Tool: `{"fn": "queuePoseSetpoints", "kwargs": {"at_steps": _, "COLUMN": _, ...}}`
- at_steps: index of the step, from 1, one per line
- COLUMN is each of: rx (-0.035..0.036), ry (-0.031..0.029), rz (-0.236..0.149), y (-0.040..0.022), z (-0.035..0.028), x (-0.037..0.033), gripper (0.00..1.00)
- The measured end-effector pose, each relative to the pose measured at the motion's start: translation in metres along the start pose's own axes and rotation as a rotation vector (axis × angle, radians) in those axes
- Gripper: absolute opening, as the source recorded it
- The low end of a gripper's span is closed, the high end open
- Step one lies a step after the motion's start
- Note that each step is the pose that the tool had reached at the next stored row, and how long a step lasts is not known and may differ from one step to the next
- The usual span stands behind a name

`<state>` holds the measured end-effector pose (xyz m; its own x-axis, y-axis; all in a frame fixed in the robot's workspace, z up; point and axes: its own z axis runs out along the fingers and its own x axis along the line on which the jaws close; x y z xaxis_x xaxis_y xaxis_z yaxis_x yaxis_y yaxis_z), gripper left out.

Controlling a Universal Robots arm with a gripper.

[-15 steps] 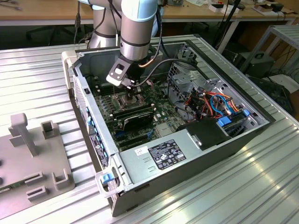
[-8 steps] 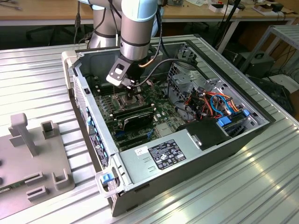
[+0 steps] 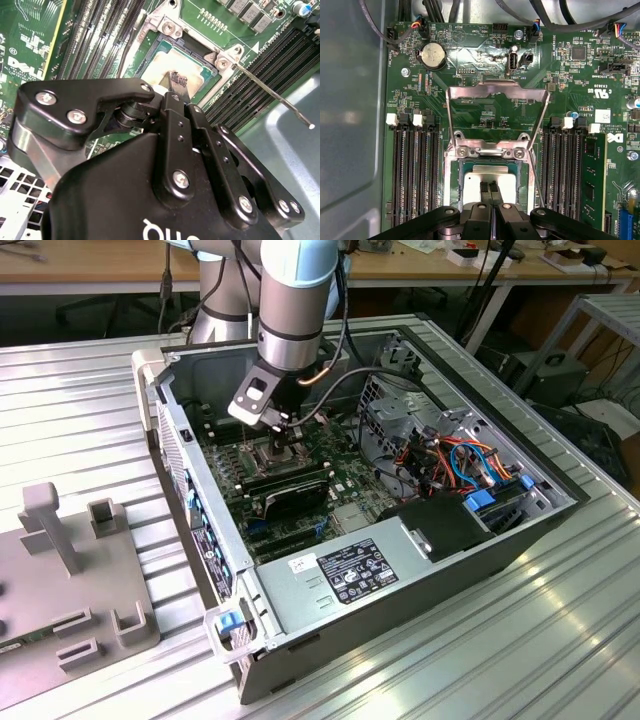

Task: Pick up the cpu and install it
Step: 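Place the cpu into insertion slot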

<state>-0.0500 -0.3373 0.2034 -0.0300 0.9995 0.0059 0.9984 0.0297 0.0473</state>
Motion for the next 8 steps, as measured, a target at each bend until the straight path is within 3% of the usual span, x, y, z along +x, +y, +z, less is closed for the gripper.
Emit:
{"fn": "queuePoseSetpoints", "kwargs": {"at_steps": 2, "rx": -0.0013, "ry": 0.0013, "rz": 0.000, "y": 0.0004, "z": -0.0039, "x": 0.0002, "gripper": 0.11}}
{"fn": "queuePoseSetpoints", "kwargs": {"at_steps": 8, "rx": 0.0002, "ry": -0.0001, "rz": 0.000, "y": 0.0013, "z": -0.0268, "x": 0.0002, "gripper": 0.11}}
